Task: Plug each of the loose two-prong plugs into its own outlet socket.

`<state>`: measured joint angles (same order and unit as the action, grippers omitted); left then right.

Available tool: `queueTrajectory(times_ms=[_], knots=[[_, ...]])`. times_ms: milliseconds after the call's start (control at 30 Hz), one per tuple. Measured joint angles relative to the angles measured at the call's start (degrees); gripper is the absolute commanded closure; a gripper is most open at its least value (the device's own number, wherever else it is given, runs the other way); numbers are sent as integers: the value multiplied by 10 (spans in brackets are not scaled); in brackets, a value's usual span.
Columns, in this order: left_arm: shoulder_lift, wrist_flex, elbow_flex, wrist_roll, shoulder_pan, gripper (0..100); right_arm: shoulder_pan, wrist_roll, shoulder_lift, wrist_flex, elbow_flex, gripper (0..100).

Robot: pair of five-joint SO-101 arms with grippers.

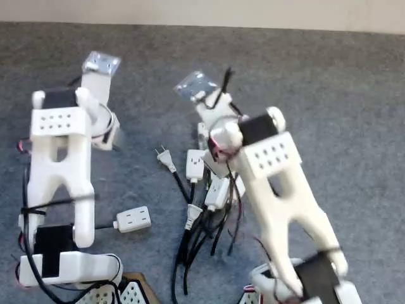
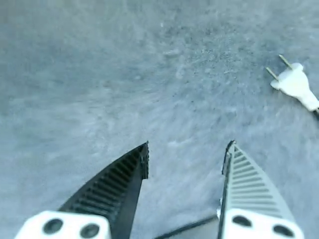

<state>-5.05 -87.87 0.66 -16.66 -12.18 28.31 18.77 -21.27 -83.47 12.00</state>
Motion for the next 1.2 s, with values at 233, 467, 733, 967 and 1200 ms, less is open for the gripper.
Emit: queueTrajectory(times_ms=[233, 467, 733, 967, 1200], knots=[[-22, -95, -115, -18, 26, 743, 90, -62, -169, 233, 327, 993], [-198, -58, 50, -33, 100, 743, 164, -119, -224, 381, 482, 993], [-490, 185, 424, -10, 106, 716, 223, -131, -233, 441, 540, 993], [-605, 245, 571, 29, 120, 636, 237, -131, -234, 448, 548, 993], [-648, 257, 639, 40, 142, 636, 237, -135, -234, 447, 548, 993]])
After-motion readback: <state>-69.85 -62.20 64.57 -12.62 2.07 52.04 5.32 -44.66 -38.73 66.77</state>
